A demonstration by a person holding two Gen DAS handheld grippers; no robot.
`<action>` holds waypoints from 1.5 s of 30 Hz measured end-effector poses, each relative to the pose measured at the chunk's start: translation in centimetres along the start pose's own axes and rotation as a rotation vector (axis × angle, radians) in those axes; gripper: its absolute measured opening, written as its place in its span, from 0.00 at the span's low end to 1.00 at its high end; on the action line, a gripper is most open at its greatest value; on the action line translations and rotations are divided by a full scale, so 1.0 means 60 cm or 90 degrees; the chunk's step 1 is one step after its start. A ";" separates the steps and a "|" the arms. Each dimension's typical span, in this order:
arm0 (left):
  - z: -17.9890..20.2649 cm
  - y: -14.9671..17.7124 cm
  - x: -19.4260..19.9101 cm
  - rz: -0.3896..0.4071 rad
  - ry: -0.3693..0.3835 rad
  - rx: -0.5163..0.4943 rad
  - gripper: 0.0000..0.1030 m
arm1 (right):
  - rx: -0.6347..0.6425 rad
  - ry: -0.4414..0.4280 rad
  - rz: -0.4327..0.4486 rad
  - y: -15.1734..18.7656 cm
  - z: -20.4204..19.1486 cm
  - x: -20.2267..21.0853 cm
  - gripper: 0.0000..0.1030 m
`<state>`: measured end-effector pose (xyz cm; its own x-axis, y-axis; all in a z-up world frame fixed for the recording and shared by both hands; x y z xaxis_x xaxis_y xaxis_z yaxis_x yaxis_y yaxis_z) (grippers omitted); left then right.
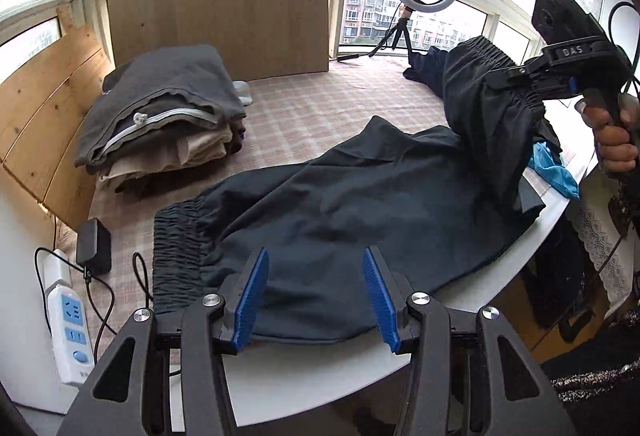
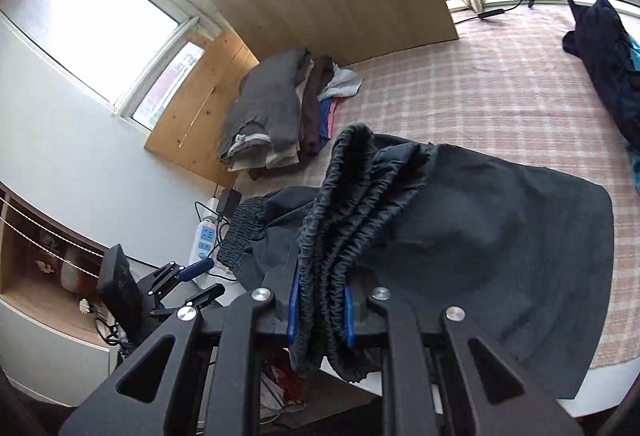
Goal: Fold clothes
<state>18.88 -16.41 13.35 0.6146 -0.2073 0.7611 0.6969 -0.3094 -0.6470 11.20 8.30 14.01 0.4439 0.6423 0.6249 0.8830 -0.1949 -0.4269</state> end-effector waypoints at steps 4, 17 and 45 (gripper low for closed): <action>-0.054 0.041 0.007 -0.004 -0.004 0.022 0.45 | -0.013 0.014 -0.088 -0.003 -0.025 -0.173 0.15; -0.087 0.071 -0.012 -0.012 0.042 0.039 0.45 | 0.057 0.052 -0.186 0.020 -0.085 -0.378 0.25; 0.155 -0.039 -0.081 0.019 0.066 -0.024 0.47 | -0.095 0.198 0.059 0.004 0.339 0.128 0.31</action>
<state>17.69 -6.03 10.75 0.5917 -0.3108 0.7438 0.6635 -0.3362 -0.6684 11.75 28.28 5.42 0.5281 0.3647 0.7669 0.8391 -0.3626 -0.4055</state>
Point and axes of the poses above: each gripper's, at about its wrist camera, not at the fingertips, and x roughly against the way its jaws point, z to its right, y to its underside, the point moved 1 cm from there along -x, roughly the way its jaws point, and after that the axes turned 10 degrees about -y, right-handed, at the moved point
